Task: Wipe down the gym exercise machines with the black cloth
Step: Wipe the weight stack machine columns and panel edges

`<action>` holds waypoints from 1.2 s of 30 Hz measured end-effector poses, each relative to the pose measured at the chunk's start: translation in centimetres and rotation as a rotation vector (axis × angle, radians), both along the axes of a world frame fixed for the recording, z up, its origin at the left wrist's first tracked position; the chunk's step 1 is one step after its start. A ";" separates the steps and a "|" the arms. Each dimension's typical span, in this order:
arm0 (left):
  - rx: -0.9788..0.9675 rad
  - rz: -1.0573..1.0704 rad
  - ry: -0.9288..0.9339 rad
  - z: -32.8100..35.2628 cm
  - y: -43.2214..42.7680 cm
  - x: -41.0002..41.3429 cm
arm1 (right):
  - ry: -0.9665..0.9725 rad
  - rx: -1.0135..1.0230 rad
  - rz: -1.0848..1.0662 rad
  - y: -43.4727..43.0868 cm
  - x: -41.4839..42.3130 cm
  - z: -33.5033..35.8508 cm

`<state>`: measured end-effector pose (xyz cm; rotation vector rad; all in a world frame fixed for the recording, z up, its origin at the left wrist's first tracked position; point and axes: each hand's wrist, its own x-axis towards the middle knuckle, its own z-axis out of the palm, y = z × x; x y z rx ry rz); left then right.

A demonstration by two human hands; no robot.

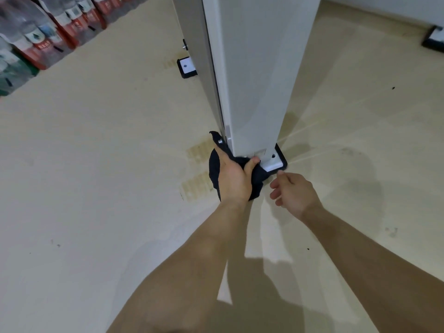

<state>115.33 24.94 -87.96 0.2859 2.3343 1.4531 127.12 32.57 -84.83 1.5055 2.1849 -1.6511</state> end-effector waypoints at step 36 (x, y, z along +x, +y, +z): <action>-0.124 -0.378 -0.214 53.4 -15.2 11.2 | 0.135 0.184 0.333 -9.5 10.5 49.1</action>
